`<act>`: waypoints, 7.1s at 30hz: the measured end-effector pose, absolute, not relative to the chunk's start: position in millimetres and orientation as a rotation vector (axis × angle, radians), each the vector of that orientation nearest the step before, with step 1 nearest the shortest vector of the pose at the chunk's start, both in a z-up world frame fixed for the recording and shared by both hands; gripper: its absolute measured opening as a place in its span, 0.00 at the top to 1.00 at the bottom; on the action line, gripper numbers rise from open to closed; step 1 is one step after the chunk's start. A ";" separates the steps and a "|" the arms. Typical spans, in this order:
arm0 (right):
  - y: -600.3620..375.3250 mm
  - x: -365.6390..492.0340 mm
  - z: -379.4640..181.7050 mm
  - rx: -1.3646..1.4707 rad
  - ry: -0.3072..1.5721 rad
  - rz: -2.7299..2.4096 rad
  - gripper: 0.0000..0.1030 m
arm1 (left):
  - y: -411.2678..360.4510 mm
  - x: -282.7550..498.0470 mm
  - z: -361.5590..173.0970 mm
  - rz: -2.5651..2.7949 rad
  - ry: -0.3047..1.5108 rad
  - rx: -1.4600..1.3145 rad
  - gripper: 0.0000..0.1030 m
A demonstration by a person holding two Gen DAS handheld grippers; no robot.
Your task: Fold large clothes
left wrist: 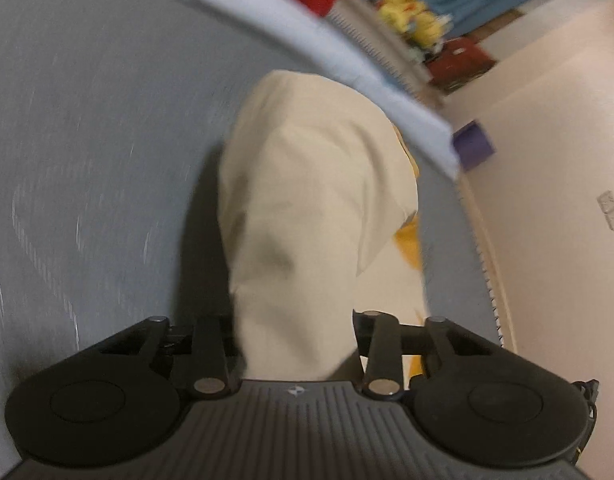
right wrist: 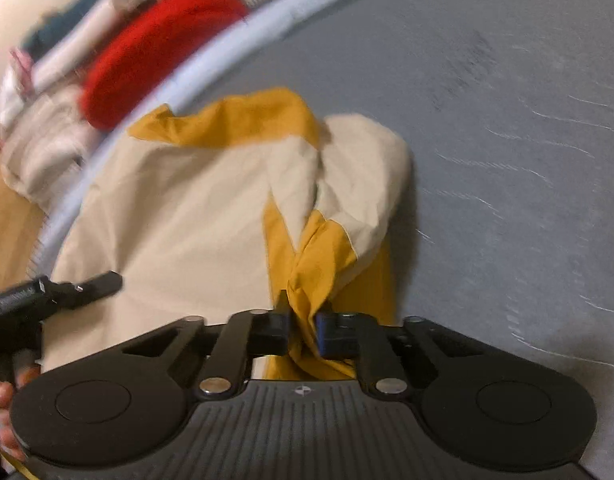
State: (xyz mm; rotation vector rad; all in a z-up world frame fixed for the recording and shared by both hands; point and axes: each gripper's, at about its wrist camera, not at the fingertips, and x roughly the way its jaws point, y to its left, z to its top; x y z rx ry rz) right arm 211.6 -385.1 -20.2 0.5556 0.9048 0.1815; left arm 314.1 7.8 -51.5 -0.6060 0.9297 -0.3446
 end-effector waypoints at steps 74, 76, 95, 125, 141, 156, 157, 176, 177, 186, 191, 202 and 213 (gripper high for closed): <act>-299.7 202.1 12.6 0.358 0.728 0.119 0.68 | 132.8 237.2 -19.9 -0.175 1.079 -0.353 0.26; -283.9 208.0 -5.2 0.279 0.834 0.150 0.59 | 126.7 234.1 -40.5 -0.132 1.149 -0.256 0.18; -254.4 -9.2 100.5 0.043 0.360 0.066 0.09 | 48.3 22.5 89.2 0.005 0.605 0.022 0.00; -210.6 -53.1 64.6 0.028 0.535 0.107 0.09 | -2.2 -22.5 51.6 0.023 0.658 -0.022 0.00; -204.5 -45.9 60.1 0.019 0.545 0.121 0.09 | 0.8 -12.4 47.0 0.038 0.667 -0.027 0.00; -207.2 -42.3 58.7 0.021 0.560 0.120 0.09 | 1.2 -5.2 42.1 0.035 0.681 -0.029 0.00; -207.3 -42.4 58.8 0.021 0.560 0.120 0.09 | 1.2 -5.0 42.0 0.035 0.681 -0.029 0.00; -207.8 -41.7 57.5 0.021 0.564 0.117 0.09 | 2.0 -3.0 40.8 0.031 0.680 -0.023 0.00; -207.9 -41.5 57.4 0.021 0.565 0.117 0.09 | 1.7 -3.4 41.0 0.032 0.681 -0.024 0.00; -205.6 -39.0 52.9 0.025 0.571 0.110 0.09 | 4.9 -0.4 38.9 0.025 0.684 -0.018 0.00; -205.6 -38.0 50.6 0.025 0.577 0.108 0.09 | 8.9 2.8 36.6 0.019 0.688 -0.014 0.00; -207.5 -36.9 49.6 0.029 0.584 0.107 0.09 | 13.1 5.6 33.7 0.014 0.691 -0.014 0.00; -207.6 -36.2 49.2 0.031 0.588 0.107 0.09 | 15.3 7.7 32.7 0.011 0.693 -0.014 0.00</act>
